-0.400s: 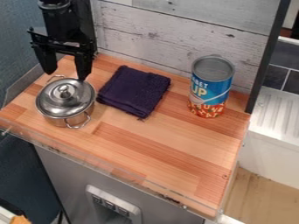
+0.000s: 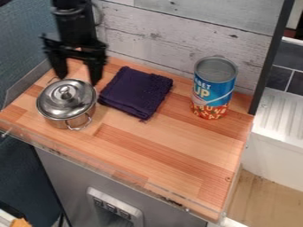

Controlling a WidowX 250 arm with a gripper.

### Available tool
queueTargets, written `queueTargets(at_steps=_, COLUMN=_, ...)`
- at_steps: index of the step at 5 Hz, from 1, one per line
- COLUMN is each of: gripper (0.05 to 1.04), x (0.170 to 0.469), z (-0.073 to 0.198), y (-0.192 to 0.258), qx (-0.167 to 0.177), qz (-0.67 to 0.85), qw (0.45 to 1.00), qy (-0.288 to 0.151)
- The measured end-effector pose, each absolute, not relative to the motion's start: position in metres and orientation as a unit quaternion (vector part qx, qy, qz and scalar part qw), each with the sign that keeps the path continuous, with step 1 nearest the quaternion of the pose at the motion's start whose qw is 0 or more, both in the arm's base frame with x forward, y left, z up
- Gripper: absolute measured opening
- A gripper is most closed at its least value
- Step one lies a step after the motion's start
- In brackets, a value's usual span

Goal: Move the can to the bottom right side of the table

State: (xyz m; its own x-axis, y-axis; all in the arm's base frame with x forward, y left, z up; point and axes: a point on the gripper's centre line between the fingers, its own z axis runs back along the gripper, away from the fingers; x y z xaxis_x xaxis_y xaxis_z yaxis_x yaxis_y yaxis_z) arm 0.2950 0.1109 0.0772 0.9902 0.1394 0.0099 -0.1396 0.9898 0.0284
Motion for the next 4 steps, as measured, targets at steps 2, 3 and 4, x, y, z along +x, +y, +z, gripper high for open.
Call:
queueTargets(at_steps=2, gripper=1.001, x=0.334, z=0.091, y=0.059, qx=0.01, qz=0.013, qw=0.999, qy=-0.041)
queueTargets(at_steps=3, gripper=1.001, x=0.356, z=0.105, y=0.031, qx=0.013, qz=-0.008, qw=0.997, qy=-0.078)
queueTargets(at_steps=4, gripper=1.001, x=0.374, z=0.107, y=0.007, qx=0.008, qz=-0.013, qw=0.994, qy=-0.108)
